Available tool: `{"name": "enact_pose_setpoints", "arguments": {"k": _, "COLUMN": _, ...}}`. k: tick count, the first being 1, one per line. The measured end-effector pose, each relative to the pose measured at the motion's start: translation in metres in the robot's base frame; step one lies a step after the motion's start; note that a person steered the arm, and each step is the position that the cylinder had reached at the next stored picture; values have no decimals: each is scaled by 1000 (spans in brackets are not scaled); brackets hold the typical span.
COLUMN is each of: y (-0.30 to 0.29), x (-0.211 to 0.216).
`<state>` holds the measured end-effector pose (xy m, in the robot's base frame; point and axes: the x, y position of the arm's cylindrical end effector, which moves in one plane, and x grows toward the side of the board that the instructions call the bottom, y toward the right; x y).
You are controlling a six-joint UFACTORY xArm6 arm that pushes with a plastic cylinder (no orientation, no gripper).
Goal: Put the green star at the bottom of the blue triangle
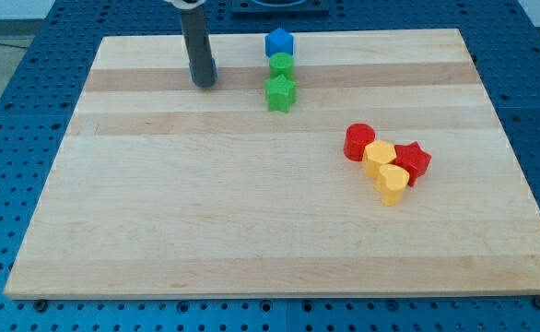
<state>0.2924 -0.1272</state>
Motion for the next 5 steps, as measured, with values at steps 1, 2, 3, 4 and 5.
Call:
{"name": "enact_pose_setpoints", "arguments": {"k": 1, "y": -5, "x": 4}}
{"name": "enact_pose_setpoints", "arguments": {"k": 2, "y": 11, "x": 64}}
{"name": "enact_pose_setpoints", "arguments": {"k": 3, "y": 44, "x": 113}}
{"name": "enact_pose_setpoints", "arguments": {"k": 4, "y": 124, "x": 114}}
{"name": "enact_pose_setpoints", "arguments": {"k": 5, "y": 203, "x": 95}}
